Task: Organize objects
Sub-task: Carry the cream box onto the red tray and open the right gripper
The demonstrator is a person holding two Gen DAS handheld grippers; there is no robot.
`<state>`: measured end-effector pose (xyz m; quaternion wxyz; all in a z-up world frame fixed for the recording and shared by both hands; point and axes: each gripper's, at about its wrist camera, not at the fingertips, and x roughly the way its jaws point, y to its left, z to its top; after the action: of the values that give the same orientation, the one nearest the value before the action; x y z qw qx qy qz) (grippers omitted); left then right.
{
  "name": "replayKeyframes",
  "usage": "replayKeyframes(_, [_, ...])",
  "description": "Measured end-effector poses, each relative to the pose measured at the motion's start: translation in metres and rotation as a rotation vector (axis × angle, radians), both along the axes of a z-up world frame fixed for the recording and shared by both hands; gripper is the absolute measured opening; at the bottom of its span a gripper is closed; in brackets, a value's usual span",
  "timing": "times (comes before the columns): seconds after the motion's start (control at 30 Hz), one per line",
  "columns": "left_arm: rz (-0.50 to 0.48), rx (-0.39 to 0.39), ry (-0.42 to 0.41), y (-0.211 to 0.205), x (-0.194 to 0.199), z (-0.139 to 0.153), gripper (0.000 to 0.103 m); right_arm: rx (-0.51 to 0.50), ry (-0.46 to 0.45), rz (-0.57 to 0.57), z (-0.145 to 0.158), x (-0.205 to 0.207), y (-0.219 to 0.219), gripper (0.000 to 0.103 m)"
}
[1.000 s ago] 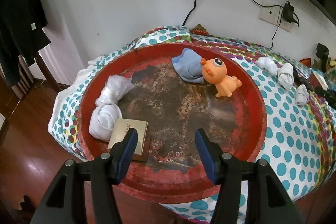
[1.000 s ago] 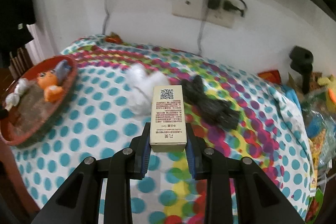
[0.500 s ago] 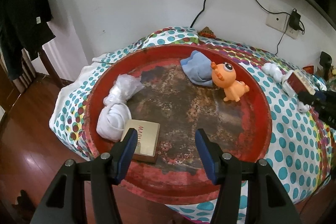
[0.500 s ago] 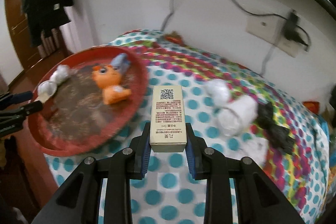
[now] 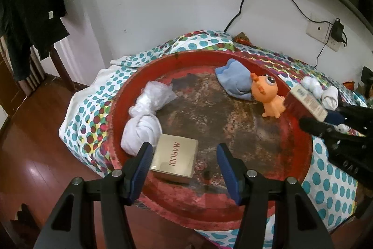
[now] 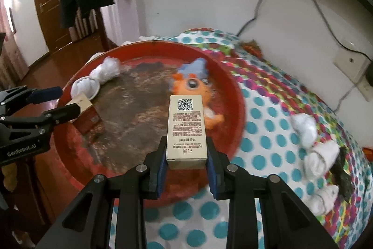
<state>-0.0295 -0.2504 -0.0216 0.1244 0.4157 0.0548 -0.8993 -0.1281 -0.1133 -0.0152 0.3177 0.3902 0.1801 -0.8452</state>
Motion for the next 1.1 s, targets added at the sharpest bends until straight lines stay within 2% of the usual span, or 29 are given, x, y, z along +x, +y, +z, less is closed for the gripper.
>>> replayKeyframes(0.53, [0.099, 0.075, 0.032, -0.046, 0.012, 0.008, 0.058, 0.010, -0.072, 0.060, -0.026, -0.013, -0.076, 0.028])
replayKeyframes(0.7, [0.104, 0.100, 0.027, -0.050, 0.013, 0.005, 0.058, 0.032, -0.072, 0.056, -0.034, -0.016, -0.082, 0.028])
replayKeyframes(1.1, [0.093, 0.099, 0.003, -0.046, 0.008, 0.000, 0.058, 0.037, -0.070, 0.038, -0.041, -0.019, -0.077, 0.028])
